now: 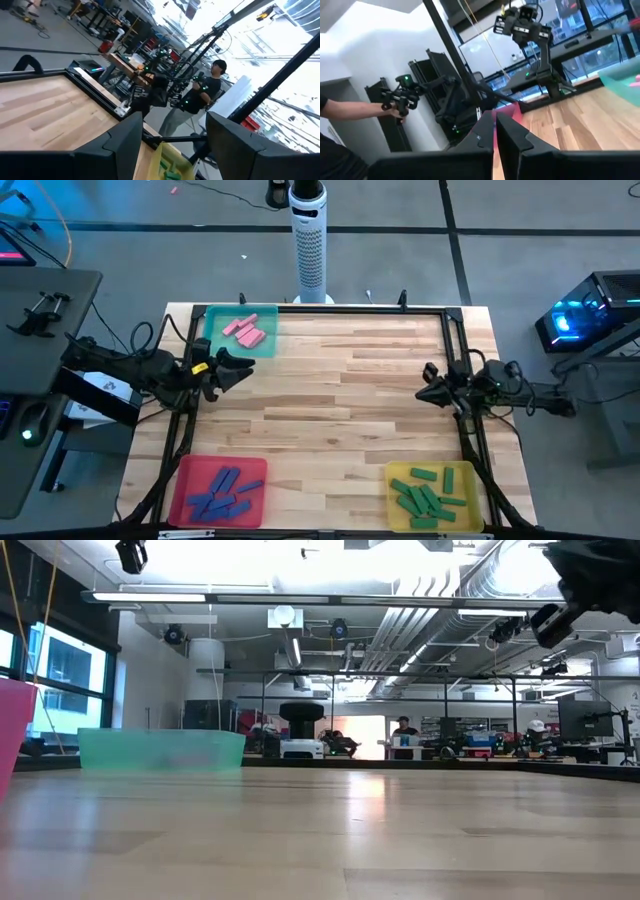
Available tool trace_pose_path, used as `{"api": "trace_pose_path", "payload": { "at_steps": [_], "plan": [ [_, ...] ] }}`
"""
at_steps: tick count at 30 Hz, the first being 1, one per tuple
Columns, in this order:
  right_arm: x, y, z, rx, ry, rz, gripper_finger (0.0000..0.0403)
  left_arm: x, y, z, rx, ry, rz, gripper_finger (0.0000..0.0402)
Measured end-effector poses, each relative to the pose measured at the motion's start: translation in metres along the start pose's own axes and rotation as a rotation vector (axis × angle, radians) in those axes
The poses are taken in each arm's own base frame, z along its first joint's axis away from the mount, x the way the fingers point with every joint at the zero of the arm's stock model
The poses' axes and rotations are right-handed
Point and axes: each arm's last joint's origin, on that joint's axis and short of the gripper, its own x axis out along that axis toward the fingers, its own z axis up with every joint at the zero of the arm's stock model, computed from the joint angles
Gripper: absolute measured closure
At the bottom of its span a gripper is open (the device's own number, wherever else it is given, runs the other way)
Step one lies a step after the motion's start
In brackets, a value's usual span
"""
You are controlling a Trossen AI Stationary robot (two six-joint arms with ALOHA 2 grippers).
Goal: Sort blocks
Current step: Return to Home Position
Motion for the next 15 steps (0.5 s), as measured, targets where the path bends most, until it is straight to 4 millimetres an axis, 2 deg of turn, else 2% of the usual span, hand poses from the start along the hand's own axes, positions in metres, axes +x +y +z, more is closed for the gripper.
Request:
{"api": "trace_pose_path", "payload": {
  "at_steps": [8, 12, 15],
  "plan": [
    [0.001, 0.001, -0.010, -0.050, 0.072, 0.021, 0.0403, 0.003, 0.001, -0.002, 0.007, -0.008, 0.030, 0.0197],
    [0.002, -0.007, -0.024, -0.081, 0.074, -0.006, 0.0403, 0.003, 0.001, -0.002, 0.024, -0.009, 0.039, 0.0197],
    [0.002, -0.009, -0.024, -0.136, 0.072, -0.027, 0.0403, 0.003, 0.001, -0.002, 0.025, -0.011, 0.041, 0.0197]
  ]
}}
